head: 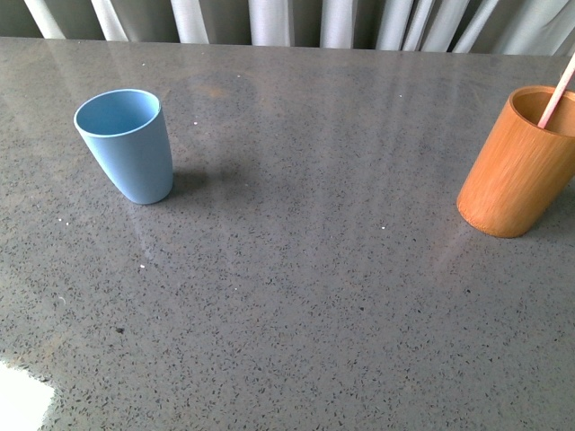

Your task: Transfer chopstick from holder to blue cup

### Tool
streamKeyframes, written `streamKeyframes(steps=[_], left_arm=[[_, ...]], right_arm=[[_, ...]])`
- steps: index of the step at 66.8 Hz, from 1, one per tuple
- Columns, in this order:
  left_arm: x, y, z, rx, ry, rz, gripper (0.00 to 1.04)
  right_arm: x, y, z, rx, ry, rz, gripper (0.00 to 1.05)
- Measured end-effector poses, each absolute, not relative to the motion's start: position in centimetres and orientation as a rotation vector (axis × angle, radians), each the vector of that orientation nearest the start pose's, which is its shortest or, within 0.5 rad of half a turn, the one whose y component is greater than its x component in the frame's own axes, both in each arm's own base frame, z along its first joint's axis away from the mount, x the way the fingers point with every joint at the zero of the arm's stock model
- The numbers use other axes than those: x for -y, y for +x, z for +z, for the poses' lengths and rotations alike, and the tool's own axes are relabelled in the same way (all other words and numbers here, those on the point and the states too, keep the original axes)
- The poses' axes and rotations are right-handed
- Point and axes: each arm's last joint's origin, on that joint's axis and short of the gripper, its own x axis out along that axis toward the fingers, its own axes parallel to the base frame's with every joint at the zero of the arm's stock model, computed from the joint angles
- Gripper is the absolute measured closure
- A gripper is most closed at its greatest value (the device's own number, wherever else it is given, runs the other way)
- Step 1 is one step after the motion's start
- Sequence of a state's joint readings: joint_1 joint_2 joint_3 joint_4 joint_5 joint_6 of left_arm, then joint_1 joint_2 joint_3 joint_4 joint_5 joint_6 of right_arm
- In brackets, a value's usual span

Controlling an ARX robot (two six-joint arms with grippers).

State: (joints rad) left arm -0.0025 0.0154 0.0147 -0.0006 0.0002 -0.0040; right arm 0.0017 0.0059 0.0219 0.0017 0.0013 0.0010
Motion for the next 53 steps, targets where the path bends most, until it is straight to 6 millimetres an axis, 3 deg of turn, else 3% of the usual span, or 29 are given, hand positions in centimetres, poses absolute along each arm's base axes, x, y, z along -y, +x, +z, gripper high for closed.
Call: streamKeyframes(steps=[53], left_arm=[[0.02, 9.78, 16.73, -0.001, -0.004, -0.003, 0.09]], right_arm=[[-0.01, 9.67, 17.08, 0.018, 0.001, 0.000, 0.09]])
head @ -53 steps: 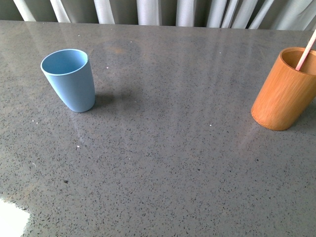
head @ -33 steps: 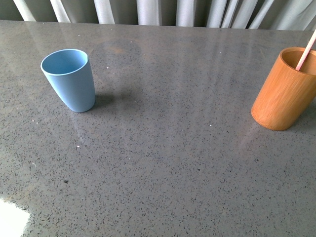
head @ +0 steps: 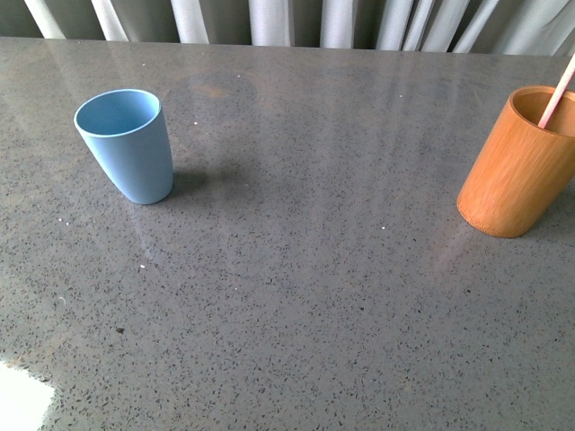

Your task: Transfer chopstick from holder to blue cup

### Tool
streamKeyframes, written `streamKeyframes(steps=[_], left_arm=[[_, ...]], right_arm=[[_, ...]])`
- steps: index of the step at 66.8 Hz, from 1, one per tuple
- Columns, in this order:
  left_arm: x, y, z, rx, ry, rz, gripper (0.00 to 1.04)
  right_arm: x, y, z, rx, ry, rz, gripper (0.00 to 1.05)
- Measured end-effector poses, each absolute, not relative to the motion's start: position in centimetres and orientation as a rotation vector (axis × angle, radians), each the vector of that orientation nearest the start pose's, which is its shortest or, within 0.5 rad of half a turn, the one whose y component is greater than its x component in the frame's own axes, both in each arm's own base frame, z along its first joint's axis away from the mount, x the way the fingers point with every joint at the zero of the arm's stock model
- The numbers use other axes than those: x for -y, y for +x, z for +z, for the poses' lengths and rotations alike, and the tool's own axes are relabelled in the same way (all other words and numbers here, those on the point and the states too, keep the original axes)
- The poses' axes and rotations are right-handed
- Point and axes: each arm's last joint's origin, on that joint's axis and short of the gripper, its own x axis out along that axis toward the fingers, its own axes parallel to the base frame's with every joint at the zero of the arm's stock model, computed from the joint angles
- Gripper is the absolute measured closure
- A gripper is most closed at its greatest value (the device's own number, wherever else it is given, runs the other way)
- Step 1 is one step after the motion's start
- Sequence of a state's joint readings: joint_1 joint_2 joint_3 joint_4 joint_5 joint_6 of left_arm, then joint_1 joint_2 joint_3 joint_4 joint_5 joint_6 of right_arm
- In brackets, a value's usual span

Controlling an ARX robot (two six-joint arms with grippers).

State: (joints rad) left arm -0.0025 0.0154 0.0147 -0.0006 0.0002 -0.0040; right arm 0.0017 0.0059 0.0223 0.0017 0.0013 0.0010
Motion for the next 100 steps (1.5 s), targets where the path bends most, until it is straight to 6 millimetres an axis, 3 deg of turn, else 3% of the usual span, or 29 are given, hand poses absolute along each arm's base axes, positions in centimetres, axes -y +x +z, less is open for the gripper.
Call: streamKeyframes(steps=[41, 52, 62, 73, 80, 86, 100], left_arm=[[0.0, 9.8, 16.7, -0.004, -0.005, 0.002, 0.09], [1.0, 10.6, 17.9, -0.427, -0.181, 0.205, 0.09], [2.3, 14.3, 21.6, -0.420, -0.277, 0.148, 0.09], [3.6, 19.2, 23.3, -0.483, -0.304, 0.034, 0.09], [4.2, 22.7, 23.0, -0.547, -0.303, 0.004, 0.09], [4.5, 25.6, 21.7, -0.646, -0.285, -0.006, 0.09], [4.7, 28.9, 19.5, -0.760, -0.261, -0.014, 0.09]], right_arm=[[0.0, 9.7, 17.1, 0.018, 0.001, 0.000, 0.09], [0.0, 9.7, 17.1, 0.019, 0.001, 0.000, 0.09], [0.0, 9.7, 17.1, 0.019, 0.001, 0.002, 0.09], [0.0, 9.7, 17.1, 0.019, 0.001, 0.001, 0.09], [0.0, 9.7, 17.1, 0.019, 0.001, 0.002, 0.09], [0.0, 9.7, 17.1, 0.018, 0.001, 0.001, 0.09], [0.0, 9.7, 17.1, 0.019, 0.001, 0.001, 0.09]])
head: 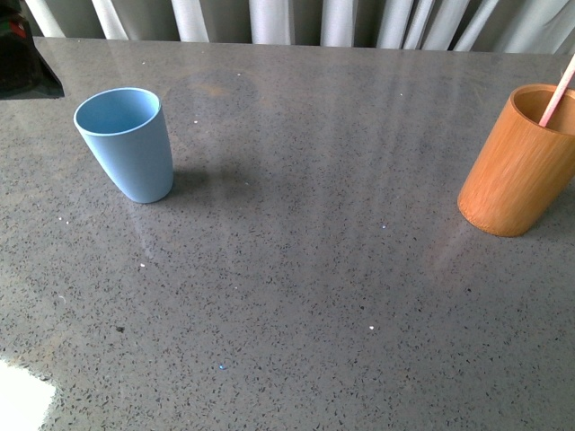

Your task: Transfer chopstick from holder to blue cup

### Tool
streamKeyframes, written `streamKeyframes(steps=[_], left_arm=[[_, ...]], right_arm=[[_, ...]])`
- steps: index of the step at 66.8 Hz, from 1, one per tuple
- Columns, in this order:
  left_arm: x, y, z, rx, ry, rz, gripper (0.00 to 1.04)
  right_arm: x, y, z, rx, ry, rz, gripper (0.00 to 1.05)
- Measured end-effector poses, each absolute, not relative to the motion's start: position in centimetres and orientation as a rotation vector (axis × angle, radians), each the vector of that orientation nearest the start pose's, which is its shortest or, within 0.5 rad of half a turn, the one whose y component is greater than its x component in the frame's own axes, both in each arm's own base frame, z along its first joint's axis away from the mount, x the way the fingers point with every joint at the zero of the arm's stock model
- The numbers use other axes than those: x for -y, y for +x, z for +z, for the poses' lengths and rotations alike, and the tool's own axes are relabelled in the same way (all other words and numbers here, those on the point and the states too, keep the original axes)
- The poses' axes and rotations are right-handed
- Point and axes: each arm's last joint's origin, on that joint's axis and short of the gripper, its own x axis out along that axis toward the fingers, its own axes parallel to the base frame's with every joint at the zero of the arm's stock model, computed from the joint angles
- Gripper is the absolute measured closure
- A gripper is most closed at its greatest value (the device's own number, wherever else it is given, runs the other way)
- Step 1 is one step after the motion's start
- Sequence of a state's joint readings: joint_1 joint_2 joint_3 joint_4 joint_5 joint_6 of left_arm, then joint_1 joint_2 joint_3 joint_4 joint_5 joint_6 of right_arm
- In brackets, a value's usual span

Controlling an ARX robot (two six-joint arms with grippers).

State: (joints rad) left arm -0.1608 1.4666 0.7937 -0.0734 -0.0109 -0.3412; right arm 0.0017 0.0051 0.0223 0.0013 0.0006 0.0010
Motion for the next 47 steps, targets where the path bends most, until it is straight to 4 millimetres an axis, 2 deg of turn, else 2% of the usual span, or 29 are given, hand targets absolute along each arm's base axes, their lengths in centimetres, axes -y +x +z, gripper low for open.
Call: streamKeyframes(steps=[15, 47], left_arm=[[4.3, 31.5, 17.4, -0.839, -0.258, 0.009, 0.09], [4.3, 36.0, 16.1, -0.914, -0.233, 0.021, 0.09]], right_arm=[[0.0, 9.7, 17.1, 0.018, 0.001, 0.001, 0.09], [0.0, 9.7, 17.1, 0.018, 0.001, 0.001, 0.09]])
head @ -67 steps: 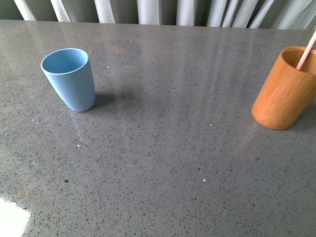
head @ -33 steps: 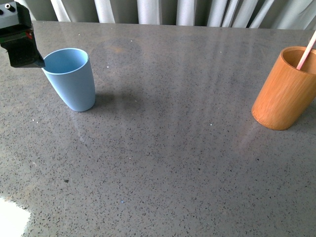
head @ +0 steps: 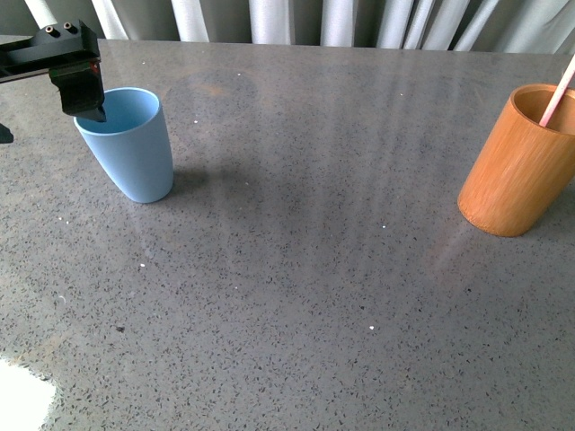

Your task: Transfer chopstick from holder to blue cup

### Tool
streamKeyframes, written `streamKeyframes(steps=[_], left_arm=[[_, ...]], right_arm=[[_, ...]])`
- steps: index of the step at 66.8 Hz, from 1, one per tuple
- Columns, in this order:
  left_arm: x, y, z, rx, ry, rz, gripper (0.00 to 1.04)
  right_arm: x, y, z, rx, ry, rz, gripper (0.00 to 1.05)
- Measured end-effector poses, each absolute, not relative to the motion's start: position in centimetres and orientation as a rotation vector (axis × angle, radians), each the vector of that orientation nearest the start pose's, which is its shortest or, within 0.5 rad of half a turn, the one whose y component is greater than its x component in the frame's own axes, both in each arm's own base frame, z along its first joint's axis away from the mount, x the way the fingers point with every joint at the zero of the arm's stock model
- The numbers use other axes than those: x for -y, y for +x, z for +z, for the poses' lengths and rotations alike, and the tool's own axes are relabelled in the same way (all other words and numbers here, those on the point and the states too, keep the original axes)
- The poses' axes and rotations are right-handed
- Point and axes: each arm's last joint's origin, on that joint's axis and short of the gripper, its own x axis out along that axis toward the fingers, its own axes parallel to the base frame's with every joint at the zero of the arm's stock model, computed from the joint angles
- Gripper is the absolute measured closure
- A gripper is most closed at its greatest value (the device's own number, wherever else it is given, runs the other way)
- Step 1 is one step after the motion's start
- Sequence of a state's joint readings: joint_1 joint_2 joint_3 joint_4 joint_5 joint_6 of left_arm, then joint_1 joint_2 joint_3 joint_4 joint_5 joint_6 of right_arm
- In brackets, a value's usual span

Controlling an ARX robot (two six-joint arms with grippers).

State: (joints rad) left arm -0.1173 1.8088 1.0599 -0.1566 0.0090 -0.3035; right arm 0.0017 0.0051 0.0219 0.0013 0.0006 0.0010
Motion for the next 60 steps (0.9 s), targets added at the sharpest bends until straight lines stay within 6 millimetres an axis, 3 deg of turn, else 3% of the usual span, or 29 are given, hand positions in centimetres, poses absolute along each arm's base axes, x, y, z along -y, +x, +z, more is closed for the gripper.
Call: streamKeyframes(steps=[19, 38, 42, 60], left_arm=[[4.2, 38.4, 15.6, -0.955, -0.224, 0.028, 0.09], [4.7, 39.1, 14.9, -0.992, -0.209, 0.020, 0.09], [4.8, 39.2, 14.8, -0.998, -0.206, 0.019, 0.14], [5.2, 39.5, 14.4, -1.018, -0.198, 0.018, 0.55]], right_arm=[[0.0, 9.7, 17.1, 0.019, 0.001, 0.001, 0.09], [0.0, 9.7, 17.1, 0.019, 0.001, 0.002, 0.09], [0.0, 9.7, 17.1, 0.019, 0.001, 0.001, 0.09], [0.0, 9.7, 17.1, 0.019, 0.001, 0.001, 0.09]])
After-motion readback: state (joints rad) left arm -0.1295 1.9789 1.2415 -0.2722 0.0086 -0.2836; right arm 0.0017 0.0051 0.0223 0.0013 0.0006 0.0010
